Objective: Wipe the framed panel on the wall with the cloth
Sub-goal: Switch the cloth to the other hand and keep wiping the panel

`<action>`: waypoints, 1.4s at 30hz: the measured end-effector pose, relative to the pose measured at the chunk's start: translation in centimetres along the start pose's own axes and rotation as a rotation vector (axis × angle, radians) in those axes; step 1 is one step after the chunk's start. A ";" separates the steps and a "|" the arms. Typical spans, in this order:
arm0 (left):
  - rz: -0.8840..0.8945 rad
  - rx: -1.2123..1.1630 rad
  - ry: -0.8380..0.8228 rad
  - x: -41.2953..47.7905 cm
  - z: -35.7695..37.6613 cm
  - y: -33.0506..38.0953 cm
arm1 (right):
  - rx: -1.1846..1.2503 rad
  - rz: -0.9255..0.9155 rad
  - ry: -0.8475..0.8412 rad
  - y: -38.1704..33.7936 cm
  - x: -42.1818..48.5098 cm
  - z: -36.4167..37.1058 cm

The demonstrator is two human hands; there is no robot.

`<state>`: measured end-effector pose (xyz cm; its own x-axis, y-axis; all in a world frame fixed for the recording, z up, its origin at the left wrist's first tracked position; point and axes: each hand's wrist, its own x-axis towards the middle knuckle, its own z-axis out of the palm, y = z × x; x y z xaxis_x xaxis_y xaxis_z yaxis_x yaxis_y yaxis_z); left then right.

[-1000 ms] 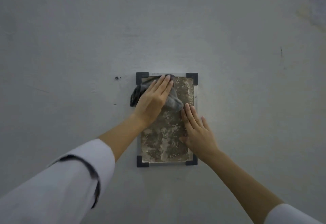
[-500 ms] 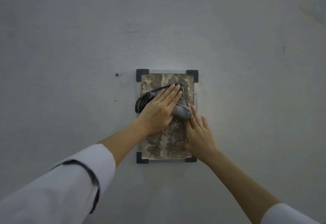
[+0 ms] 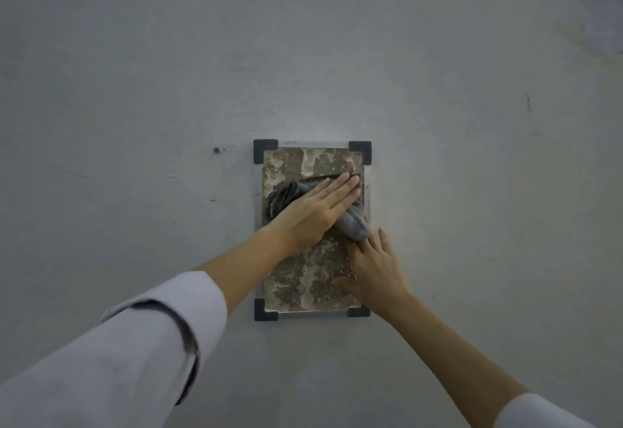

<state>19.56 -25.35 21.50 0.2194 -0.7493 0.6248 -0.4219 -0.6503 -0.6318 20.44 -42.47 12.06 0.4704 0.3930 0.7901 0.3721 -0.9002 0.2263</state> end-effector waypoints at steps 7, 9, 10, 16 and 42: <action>-0.124 0.061 0.113 1.3 -1.4 -1.3 | 0.035 0.007 -0.020 -0.4 0.0 -0.2; -0.165 0.059 0.152 2.7 -1.3 -1.2 | 0.033 0.003 -0.029 -0.5 -0.1 -0.2; -0.166 0.054 0.164 3.4 -1.1 -1.1 | 0.039 0.001 -0.034 -0.4 -0.1 -0.2; -0.099 0.026 0.129 4.9 0.1 -0.2 | 0.236 0.064 -0.043 -0.2 -0.5 -0.3; -0.375 0.133 0.104 -6.8 0.6 1.9 | 0.831 0.710 0.090 -2.0 -2.1 3.9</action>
<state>17.81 -21.56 15.79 0.2431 -0.4455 0.8617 -0.2108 -0.8913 -0.4013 21.85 -40.79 7.79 0.7433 -0.2110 0.6349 0.4787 -0.4951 -0.7250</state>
